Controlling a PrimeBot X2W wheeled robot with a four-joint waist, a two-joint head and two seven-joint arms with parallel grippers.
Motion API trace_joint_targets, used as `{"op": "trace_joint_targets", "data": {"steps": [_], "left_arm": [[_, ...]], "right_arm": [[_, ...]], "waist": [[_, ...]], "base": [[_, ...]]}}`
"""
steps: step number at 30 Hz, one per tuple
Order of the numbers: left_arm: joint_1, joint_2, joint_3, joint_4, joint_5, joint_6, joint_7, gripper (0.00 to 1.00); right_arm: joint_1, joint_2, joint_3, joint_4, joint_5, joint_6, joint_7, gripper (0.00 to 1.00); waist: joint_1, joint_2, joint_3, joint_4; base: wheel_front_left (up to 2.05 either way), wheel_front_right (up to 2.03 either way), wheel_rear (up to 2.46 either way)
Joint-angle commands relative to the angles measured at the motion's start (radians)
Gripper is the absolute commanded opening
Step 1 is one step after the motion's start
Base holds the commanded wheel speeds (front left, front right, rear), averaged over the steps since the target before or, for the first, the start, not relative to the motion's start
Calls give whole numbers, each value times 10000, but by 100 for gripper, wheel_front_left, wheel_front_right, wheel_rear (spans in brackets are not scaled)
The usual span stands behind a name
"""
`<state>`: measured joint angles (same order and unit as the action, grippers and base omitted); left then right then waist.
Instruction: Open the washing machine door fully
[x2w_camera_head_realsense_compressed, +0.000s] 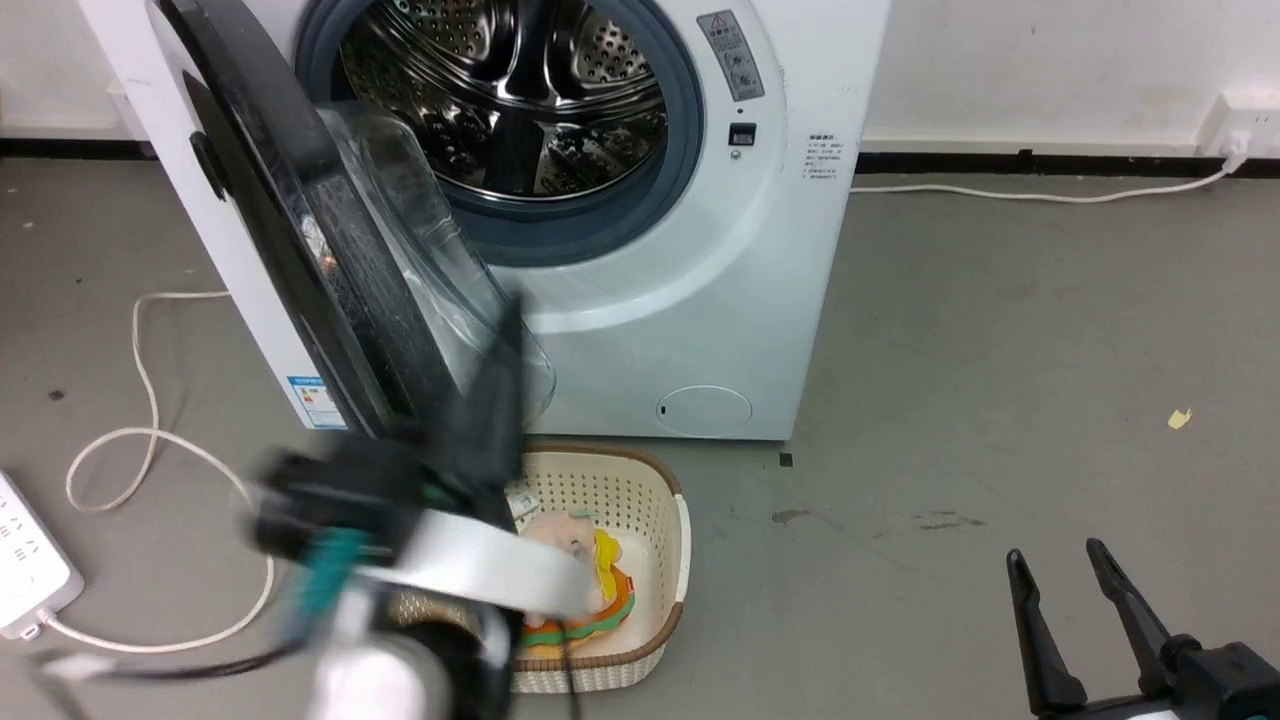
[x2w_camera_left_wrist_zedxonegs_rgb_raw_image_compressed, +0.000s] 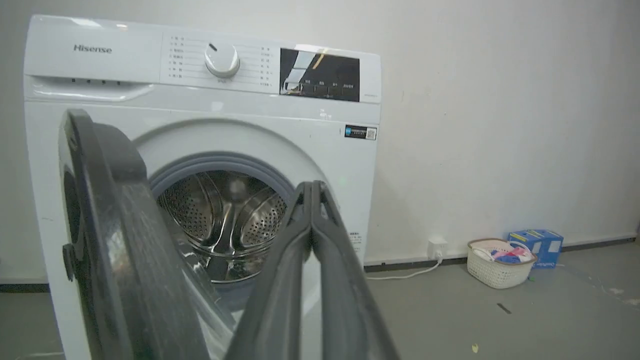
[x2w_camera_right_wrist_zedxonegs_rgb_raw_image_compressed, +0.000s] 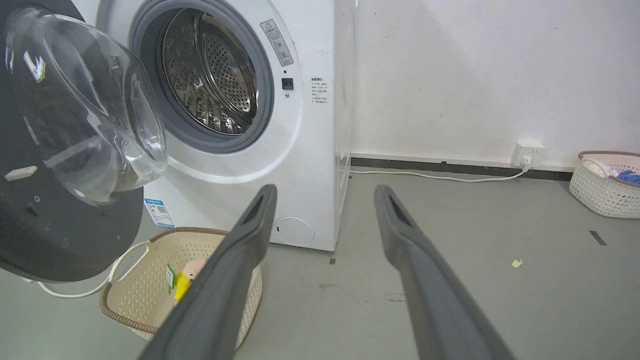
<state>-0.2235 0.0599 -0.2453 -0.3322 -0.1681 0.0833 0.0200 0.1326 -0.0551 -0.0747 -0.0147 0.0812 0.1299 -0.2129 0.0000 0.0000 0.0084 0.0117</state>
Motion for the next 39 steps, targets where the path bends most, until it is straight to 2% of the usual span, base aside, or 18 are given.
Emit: {"op": "trace_joint_targets", "data": {"steps": [1,4,8,10,16,22,27,28,29,39], "left_arm": [[478,-29,-497,442,-119,-26,433,0],[884,-59,-1027,1162,-467,67,804,0],[1064,-75,-1209,2288,-687,354,766,0],[981,97,-1307,2876,-306,475,785,0],[767,86,-1019,3947,-440,849,445,0],[746,137,-828,4274,-565,914,5,0],[1081,171,-806,4418,-723,914,-203,0],[1233,176,-803,4427,-791,928,-249,0],[1233,176,-803,4427,-791,928,-249,0],[1441,373,-531,4305,-1092,978,-362,0]], "right_arm": [[-233,48,26,19,80,8,-16,100],[-296,48,42,23,111,8,-25,100],[-400,48,68,64,180,8,-31,100],[-440,48,64,99,211,8,-39,100],[-475,49,-41,205,303,8,-36,100],[-435,49,-85,257,312,8,-37,100],[-257,49,-64,343,419,8,37,100],[-206,49,-34,304,424,8,73,100],[-206,49,-34,304,424,8,73,100],[-48,49,184,91,408,8,299,100]], "waist": [[0,0,70,-16],[0,0,180,-33],[0,0,356,-75],[0,0,431,-90],[0,0,570,-2],[0,0,452,322],[0,0,104,958],[0,0,27,1284],[0,0,27,1284],[0,0,98,3111]], "base": [[0,0,0],[0,0,0],[0,0,0],[0,0,0],[0,0,0],[0,0,0],[0,0,0],[0,0,0],[0,0,0],[0,0,0]]}}
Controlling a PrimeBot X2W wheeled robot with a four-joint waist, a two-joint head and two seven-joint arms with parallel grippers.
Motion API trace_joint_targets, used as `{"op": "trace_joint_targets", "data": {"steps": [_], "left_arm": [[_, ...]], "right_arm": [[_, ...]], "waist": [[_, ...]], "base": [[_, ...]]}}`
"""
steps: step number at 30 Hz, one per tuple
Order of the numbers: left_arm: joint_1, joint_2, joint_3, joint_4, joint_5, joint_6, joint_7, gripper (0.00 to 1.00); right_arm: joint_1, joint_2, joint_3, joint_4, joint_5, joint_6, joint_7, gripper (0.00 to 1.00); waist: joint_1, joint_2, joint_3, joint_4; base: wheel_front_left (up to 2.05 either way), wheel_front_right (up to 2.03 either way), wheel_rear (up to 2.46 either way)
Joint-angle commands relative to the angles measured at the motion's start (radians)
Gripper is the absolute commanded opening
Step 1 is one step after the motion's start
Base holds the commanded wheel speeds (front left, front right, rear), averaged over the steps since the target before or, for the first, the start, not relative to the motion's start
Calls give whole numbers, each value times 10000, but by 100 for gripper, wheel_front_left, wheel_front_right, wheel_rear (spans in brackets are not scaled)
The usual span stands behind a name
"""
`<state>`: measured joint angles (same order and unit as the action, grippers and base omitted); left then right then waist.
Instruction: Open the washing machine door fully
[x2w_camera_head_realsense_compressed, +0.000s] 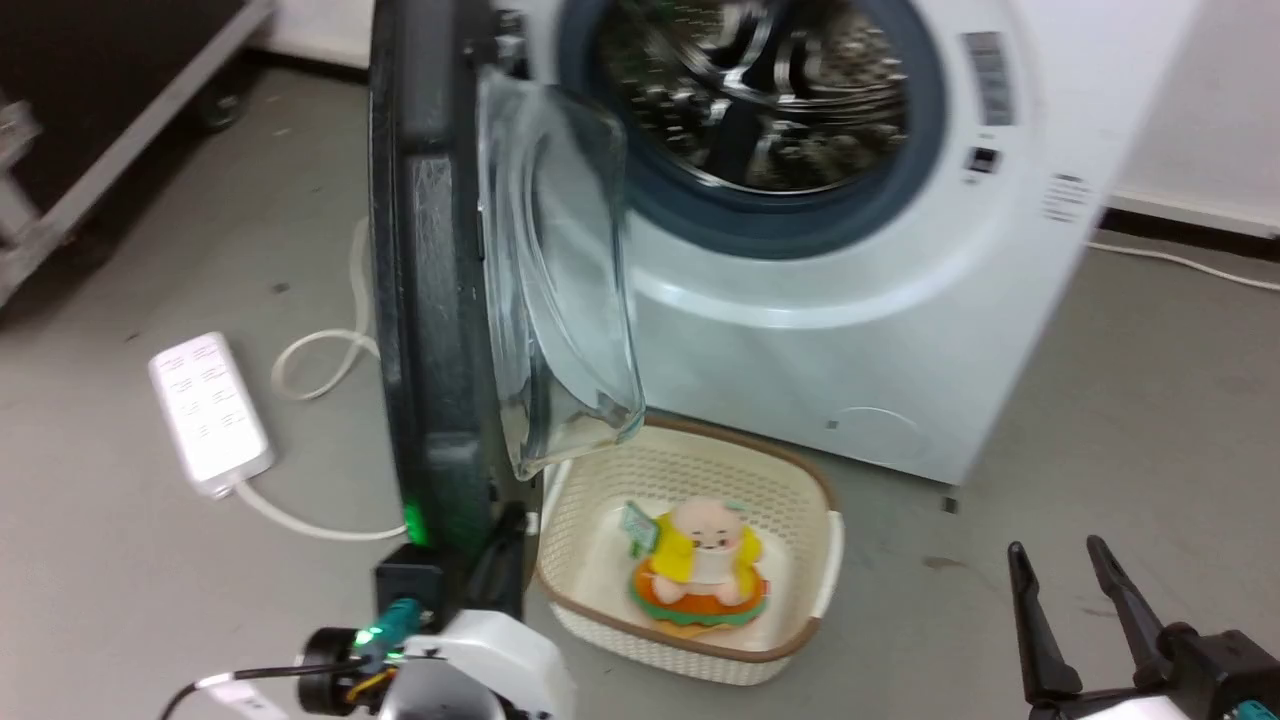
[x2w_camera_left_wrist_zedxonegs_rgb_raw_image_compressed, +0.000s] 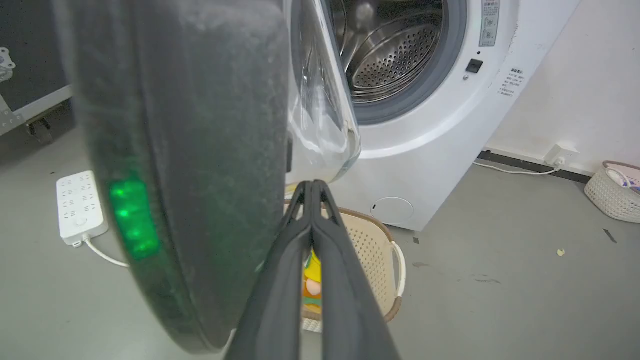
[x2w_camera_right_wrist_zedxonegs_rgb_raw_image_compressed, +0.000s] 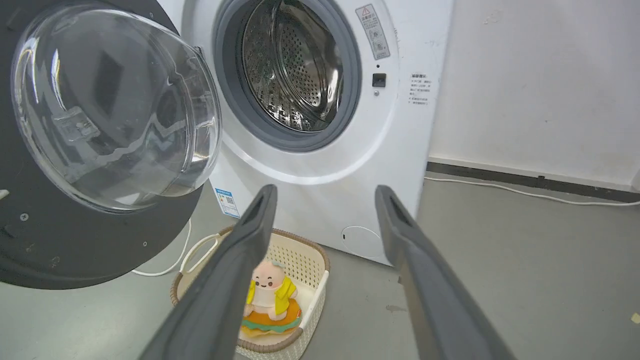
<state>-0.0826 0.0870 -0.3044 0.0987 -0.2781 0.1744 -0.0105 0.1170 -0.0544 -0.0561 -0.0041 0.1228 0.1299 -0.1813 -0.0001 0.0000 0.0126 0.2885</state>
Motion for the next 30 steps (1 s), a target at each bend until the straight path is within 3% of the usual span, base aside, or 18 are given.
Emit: {"op": "trace_joint_targets", "data": {"steps": [1,7,8,15,20,30], "left_arm": [[-2,152,141,-34,-31,76,-76,0],[-440,576,897,-248,-335,193,-127,0],[-732,837,1401,-338,-567,257,-119,0],[-1814,1555,2730,28,-1594,-80,-123,0],[-2733,1988,3627,813,-2404,-211,115,0],[-4235,3089,4601,2996,-2882,-480,-211,0]], "right_arm": [[106,41,30,-46,-25,8,16,100],[-83,15,210,-418,-275,8,328,100],[-206,-136,275,-684,-339,8,529,100],[-467,-617,284,-1236,-213,8,955,100],[-636,-979,217,-1584,-133,8,1182,100],[-846,-1334,66,-1826,29,8,1379,100]], "waist": [[1,0,120,499],[1,0,813,1105],[1,0,1299,1236],[1,0,2452,1302],[1,0,3094,1241],[1,0,3697,1065]], "base": [[0,0,0],[0,0,0],[0,0,0],[0,0,0],[0,0,0],[0,0,0]]}}
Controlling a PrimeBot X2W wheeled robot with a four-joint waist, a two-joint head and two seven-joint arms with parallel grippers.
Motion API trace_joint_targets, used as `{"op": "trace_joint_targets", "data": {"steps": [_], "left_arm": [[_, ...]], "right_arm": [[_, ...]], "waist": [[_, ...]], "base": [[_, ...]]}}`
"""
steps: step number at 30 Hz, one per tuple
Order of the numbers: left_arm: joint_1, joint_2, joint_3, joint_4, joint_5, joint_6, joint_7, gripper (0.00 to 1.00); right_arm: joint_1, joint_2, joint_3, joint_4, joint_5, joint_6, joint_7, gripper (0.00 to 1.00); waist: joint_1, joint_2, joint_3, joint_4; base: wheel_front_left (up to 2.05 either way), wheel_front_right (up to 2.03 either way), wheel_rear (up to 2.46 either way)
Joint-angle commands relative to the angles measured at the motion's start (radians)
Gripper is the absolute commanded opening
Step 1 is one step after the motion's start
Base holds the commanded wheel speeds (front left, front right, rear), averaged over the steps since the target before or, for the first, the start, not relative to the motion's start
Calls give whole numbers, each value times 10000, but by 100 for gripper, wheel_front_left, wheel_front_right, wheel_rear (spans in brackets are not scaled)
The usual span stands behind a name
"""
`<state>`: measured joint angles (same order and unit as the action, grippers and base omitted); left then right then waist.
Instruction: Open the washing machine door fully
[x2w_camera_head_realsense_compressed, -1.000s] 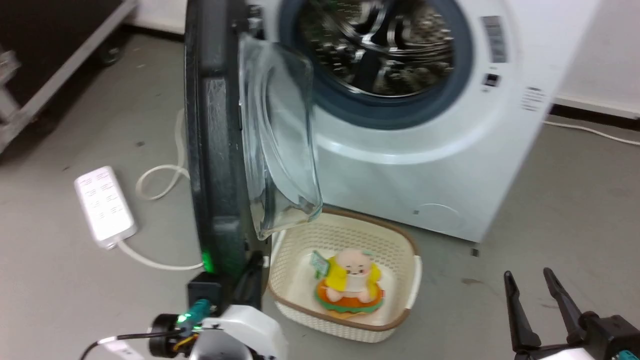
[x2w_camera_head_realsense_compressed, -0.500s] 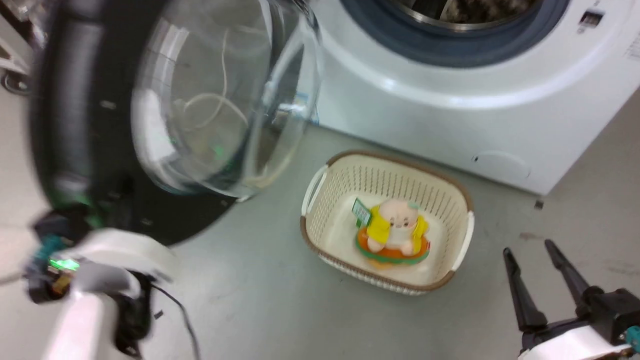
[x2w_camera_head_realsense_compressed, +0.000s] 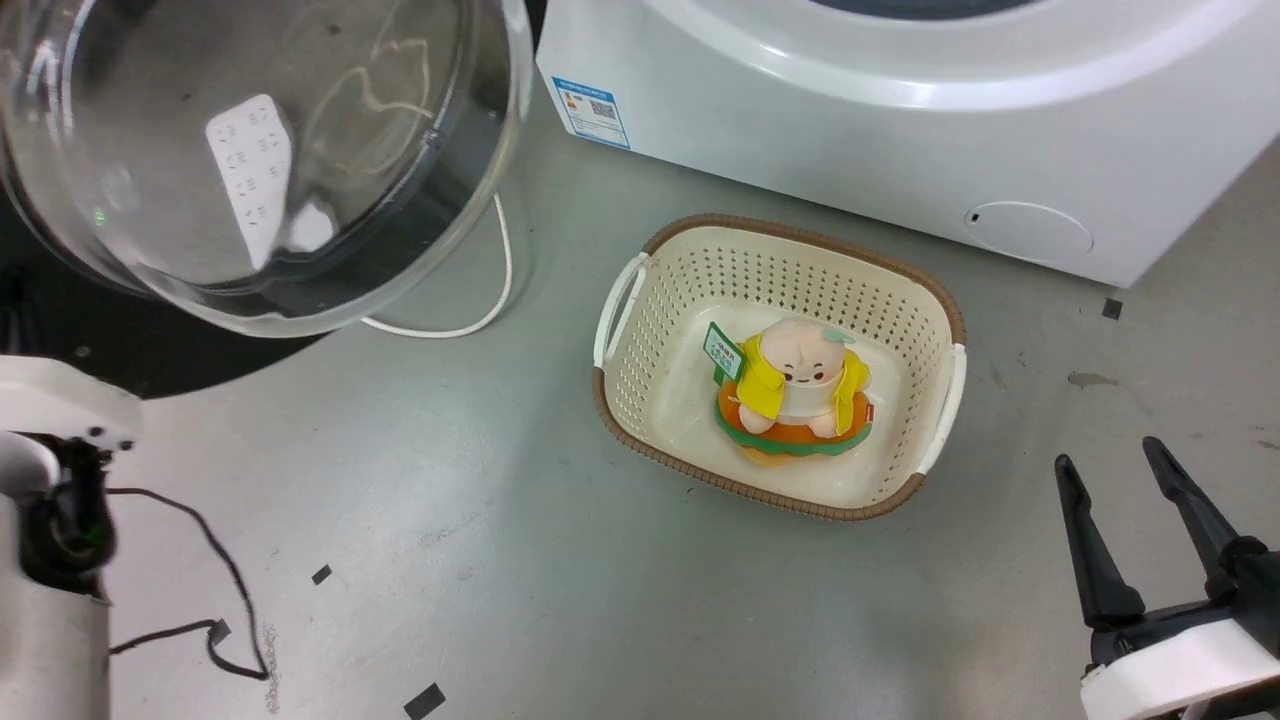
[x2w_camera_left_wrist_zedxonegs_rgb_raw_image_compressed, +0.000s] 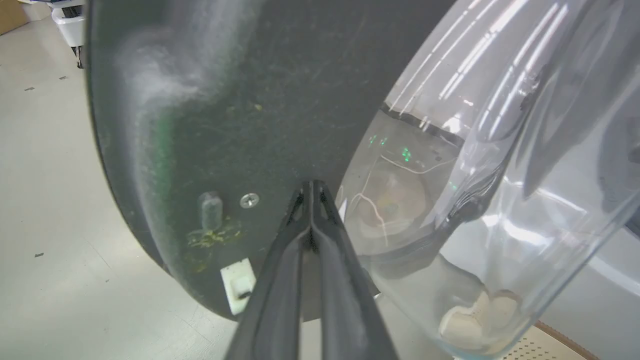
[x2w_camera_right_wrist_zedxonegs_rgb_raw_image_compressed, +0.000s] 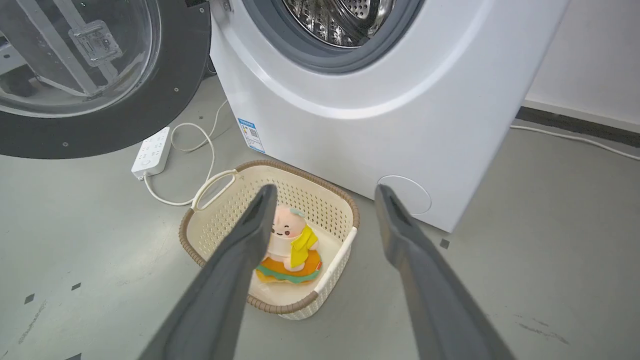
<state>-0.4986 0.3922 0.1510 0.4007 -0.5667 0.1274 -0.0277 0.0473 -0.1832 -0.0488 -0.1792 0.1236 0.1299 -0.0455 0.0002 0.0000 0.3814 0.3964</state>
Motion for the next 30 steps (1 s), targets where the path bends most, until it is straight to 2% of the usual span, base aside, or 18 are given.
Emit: {"op": "trace_joint_targets", "data": {"steps": [1,6,11,20,23,30], "left_arm": [[-172,119,91,166,-23,-74,-105,0],[-402,260,69,824,23,-253,-503,0],[-159,190,-195,812,246,-481,-1061,0],[1134,-946,-1272,-1009,790,-743,-1972,0],[1833,-1235,-1567,-1795,1045,-650,-2096,0],[3539,-1527,-2250,-3341,1784,-295,-2185,0]], "right_arm": [[-164,-53,-11,-71,32,8,25,100],[-190,11,-39,79,72,8,-52,100],[-238,214,-52,362,79,8,-315,100],[-290,889,-618,884,-277,8,-1204,100],[-260,1037,-629,942,-494,8,-1387,100],[42,1225,-501,998,-680,8,-1479,100]], "waist": [[-2,0,20,-30],[-2,0,-202,-129],[-2,0,-844,-315],[-2,0,-2392,-1039],[-2,0,-2846,-1506],[-2,0,-3574,-2534]], "base": [[0,0,0],[0,0,0],[0,0,0],[0,0,0],[0,0,0],[0,0,0]]}}
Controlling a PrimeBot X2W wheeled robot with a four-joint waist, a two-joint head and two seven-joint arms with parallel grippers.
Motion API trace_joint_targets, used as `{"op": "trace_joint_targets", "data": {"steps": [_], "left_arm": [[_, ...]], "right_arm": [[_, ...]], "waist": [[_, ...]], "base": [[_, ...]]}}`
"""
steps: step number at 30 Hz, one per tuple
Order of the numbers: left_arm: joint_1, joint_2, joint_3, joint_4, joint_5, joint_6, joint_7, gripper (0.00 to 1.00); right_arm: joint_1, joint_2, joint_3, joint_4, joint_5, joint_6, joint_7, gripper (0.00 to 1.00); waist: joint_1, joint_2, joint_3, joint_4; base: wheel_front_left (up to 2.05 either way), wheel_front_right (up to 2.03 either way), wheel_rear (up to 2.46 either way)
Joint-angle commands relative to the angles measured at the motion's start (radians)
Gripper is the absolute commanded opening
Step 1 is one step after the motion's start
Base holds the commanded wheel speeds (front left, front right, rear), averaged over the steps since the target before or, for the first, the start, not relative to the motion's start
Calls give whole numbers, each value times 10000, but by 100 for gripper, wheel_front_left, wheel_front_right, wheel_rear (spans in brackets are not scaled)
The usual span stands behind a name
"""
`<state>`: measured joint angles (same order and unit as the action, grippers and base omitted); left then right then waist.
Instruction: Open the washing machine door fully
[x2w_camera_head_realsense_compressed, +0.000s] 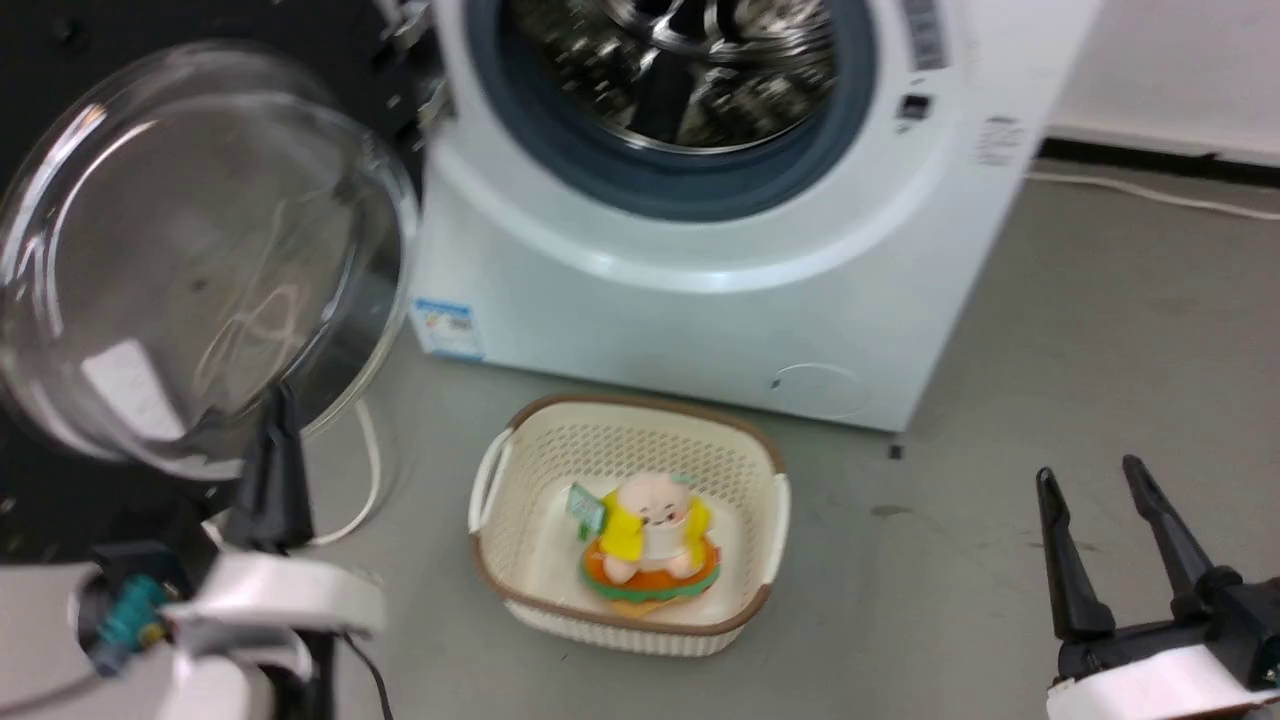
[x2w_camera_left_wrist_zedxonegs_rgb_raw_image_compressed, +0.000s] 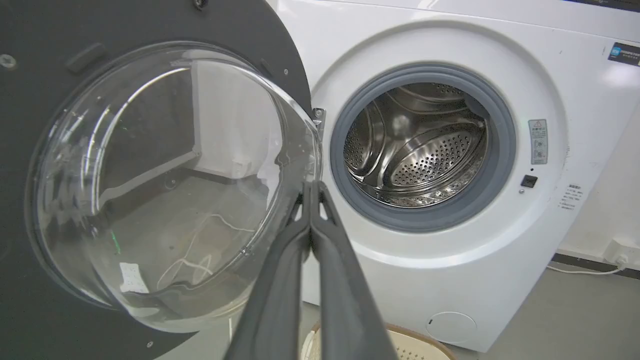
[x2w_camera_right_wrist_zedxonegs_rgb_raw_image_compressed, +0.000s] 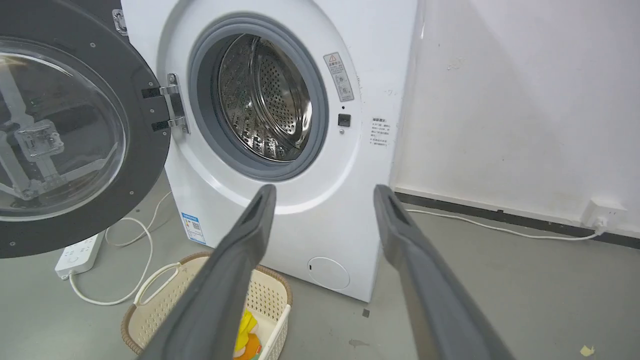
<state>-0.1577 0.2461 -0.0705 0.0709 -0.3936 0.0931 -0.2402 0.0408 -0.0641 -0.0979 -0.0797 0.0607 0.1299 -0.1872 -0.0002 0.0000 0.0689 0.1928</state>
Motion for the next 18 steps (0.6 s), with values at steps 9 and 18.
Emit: {"op": "trace_joint_targets", "data": {"steps": [9,18], "left_arm": [[1735,-766,-1000,-642,1075,735,-167,0],[2308,-1059,-1585,-465,1720,1015,-202,100]], "right_arm": [[555,125,115,109,32,8,28,100],[835,136,124,331,283,8,83,100]], "waist": [[2,0,-797,-1378],[2,0,-836,-1621]], "base": [[0,0,0],[0,0,0]]}}
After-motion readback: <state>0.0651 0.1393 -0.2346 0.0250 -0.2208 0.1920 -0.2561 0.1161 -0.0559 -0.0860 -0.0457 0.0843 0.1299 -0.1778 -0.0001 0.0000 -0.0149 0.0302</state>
